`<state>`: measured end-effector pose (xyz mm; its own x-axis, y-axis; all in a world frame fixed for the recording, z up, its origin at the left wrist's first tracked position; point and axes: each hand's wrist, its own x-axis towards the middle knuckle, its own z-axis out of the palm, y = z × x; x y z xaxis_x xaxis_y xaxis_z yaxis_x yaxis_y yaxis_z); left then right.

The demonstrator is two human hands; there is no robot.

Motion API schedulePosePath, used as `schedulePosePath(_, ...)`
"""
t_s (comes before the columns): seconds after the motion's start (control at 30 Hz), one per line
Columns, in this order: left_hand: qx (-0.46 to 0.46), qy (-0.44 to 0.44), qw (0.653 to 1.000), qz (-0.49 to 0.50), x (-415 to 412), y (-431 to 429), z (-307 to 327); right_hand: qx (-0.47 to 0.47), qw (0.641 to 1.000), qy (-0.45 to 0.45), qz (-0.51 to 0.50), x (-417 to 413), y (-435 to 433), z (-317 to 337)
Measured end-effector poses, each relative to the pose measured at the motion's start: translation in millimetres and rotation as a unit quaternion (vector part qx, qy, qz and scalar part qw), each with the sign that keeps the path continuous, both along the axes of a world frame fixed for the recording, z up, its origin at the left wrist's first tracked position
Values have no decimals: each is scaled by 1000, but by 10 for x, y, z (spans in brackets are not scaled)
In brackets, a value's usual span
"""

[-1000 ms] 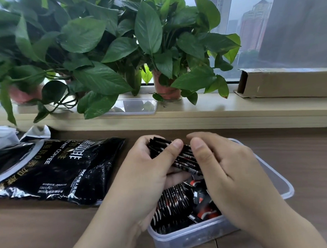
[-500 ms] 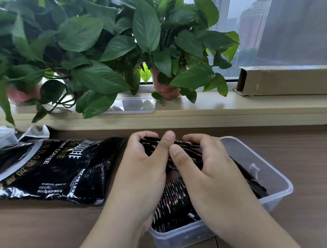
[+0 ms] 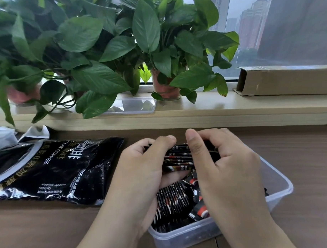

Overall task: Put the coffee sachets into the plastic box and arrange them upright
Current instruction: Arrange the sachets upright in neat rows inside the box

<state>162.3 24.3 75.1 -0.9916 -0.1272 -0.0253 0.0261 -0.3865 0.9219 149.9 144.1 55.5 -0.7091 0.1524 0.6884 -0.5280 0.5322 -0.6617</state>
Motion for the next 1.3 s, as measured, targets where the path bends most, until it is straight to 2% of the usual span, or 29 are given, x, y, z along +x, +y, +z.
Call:
schedulePosePath(0.13, -30, -25, 999, -3, 12, 13, 37, -62, 997, -47, 20, 21, 0, 39)
schedulePosePath(0.27, -129, -26, 991, 40, 32, 56, 28, -88, 982, -156, 55, 27, 48, 92)
schedulePosePath(0.47, -107, 6, 987, 122, -19, 40, 9, -83, 977, -168, 98, 54, 30, 156)
schedulePosePath(0.67, -99, 45, 993, 41, -26, -24, 1, -150, 967, -172, 117, 15, 78, 146)
schedulePosePath(0.83, -67, 36, 997, -32, -49, -131, -17, -223, 929, -238, 173, -44, 140, 143)
schedulePosePath(0.93, -96, 37, 994, -30, -60, -158, -44, -211, 921, -267, 191, -53, 174, 152)
schedulePosePath(1.13, -184, 69, 980, 25, -83, -114, -54, -117, 937, -276, 177, -39, 146, 139)
schedulePosePath(1.3, -319, 136, 932, 108, -55, -19, -96, -119, 942, -259, 178, -2, 112, 157)
